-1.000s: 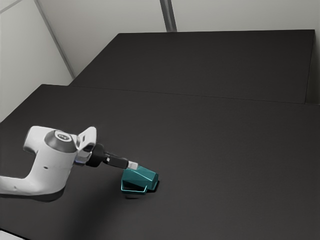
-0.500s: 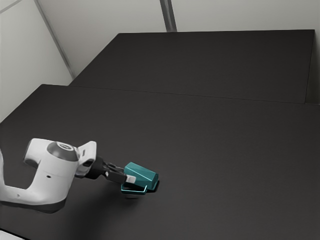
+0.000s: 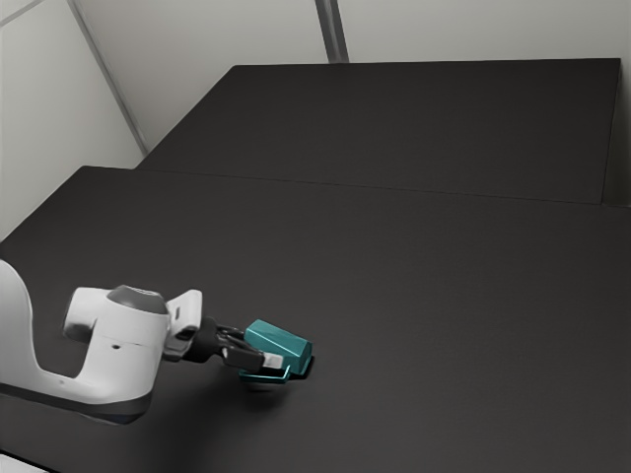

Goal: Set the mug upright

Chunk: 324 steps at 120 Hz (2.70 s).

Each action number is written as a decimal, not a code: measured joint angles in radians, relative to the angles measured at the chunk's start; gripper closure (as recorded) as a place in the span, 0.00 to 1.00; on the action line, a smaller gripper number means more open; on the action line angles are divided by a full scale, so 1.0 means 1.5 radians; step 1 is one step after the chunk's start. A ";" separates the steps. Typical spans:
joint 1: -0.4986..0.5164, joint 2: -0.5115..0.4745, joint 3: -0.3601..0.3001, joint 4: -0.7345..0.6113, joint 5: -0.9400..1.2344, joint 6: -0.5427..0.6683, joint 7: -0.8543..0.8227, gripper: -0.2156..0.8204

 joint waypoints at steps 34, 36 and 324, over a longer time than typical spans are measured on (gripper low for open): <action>0.000 -0.006 -0.032 0.026 -0.026 0.000 0.045 0.38; 0.000 -0.006 -0.034 0.028 -0.026 0.001 0.047 0.39; 0.059 0.078 0.019 0.279 0.970 -0.128 -0.717 0.97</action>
